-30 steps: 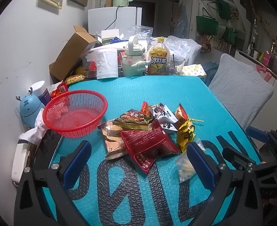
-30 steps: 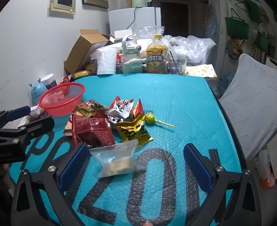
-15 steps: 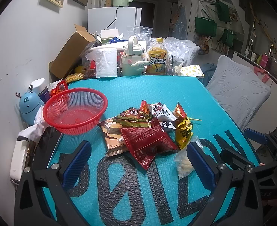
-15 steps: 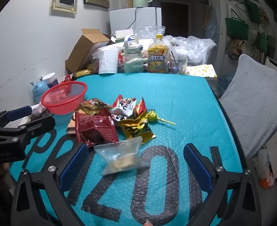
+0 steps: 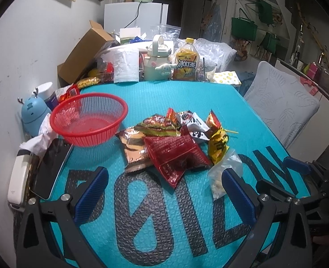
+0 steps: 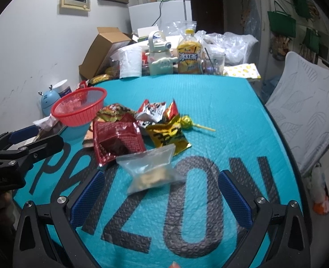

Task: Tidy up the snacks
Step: 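Reach the right gripper to the clear zip bag and close on it, then lower the left gripper onto the red packet and close on it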

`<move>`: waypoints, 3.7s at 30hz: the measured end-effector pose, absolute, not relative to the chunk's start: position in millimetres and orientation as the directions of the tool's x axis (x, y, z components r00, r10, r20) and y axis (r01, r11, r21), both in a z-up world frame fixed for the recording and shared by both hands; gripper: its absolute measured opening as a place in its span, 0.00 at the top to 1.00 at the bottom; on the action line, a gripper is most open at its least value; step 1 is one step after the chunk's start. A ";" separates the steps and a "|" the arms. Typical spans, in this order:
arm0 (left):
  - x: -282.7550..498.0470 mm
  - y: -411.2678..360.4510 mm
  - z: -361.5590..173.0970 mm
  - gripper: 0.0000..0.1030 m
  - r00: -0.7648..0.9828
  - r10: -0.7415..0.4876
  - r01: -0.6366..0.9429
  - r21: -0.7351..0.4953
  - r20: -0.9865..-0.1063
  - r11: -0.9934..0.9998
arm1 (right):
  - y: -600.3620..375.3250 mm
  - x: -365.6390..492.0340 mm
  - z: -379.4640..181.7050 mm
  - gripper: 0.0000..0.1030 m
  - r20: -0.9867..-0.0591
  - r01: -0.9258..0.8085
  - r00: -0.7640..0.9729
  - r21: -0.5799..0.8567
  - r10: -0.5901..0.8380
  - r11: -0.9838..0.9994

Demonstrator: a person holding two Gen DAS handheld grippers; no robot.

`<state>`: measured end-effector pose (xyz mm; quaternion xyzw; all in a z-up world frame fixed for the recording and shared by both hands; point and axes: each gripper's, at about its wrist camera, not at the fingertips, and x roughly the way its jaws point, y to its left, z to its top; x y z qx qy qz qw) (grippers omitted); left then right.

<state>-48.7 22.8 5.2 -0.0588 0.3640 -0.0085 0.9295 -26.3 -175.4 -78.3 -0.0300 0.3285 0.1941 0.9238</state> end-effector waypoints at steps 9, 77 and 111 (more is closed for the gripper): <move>-46.3 30.6 -12.9 0.00 0.707 -0.073 -0.042 -0.144 -0.704 0.989 | -165.0 -16.1 -100.2 0.00 -0.660 -0.393 0.670 0.071 0.338 0.917; 57.9 -17.8 -66.5 0.00 0.485 -0.277 0.285 -0.149 -0.829 0.947 | -190.8 53.1 -136.4 0.45 -0.714 -0.432 0.526 0.244 0.462 0.868; 46.8 -32.0 -44.4 0.00 0.556 -0.208 0.267 -0.064 -0.805 0.962 | -214.0 33.2 -134.3 0.45 -0.666 -0.441 0.550 0.282 0.505 0.852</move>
